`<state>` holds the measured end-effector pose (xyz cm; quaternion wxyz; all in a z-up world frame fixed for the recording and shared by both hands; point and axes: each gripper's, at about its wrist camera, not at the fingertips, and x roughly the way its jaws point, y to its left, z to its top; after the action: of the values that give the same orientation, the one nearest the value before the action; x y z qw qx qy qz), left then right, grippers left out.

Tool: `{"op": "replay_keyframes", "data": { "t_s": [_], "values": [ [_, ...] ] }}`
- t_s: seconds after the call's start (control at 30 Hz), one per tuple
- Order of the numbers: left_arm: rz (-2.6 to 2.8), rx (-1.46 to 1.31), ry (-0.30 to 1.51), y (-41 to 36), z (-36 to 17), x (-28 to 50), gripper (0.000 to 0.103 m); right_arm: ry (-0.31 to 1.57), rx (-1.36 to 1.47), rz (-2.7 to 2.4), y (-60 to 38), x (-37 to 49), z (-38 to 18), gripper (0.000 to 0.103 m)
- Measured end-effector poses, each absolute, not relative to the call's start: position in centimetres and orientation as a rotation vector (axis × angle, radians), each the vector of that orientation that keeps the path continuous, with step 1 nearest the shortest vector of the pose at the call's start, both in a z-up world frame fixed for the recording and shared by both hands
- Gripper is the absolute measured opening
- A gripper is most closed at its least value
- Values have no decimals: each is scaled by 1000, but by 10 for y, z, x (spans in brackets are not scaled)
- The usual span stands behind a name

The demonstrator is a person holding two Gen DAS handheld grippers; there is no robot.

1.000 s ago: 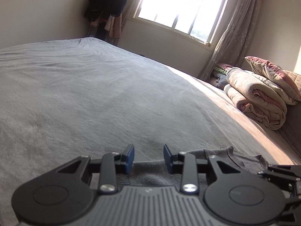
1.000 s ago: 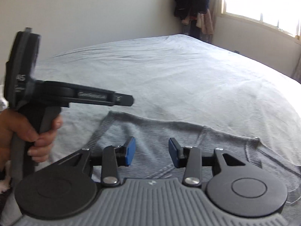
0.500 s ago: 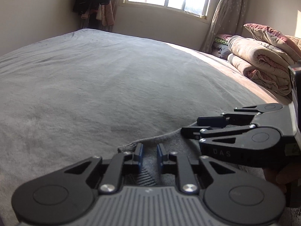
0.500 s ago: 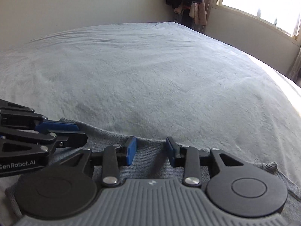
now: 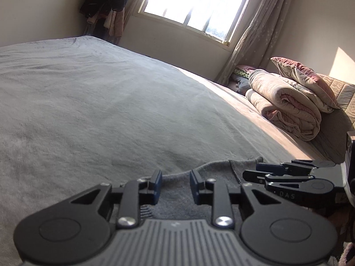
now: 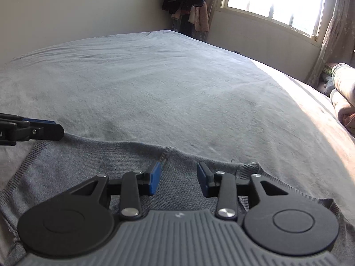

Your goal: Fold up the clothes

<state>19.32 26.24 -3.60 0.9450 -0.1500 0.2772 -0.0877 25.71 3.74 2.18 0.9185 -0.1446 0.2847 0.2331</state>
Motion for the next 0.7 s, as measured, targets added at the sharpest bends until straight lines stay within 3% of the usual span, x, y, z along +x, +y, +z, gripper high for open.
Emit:
{"op": "replay_keyframes", "data": {
  "t_s": [0.4,0.7],
  "values": [
    [-157,-233,602,256,-46,198,34,641,-124,454,26,321,0,40],
    [-206,-364,591,273,-51,198,41,604,-90,433,7,306,17,57]
  ]
}}
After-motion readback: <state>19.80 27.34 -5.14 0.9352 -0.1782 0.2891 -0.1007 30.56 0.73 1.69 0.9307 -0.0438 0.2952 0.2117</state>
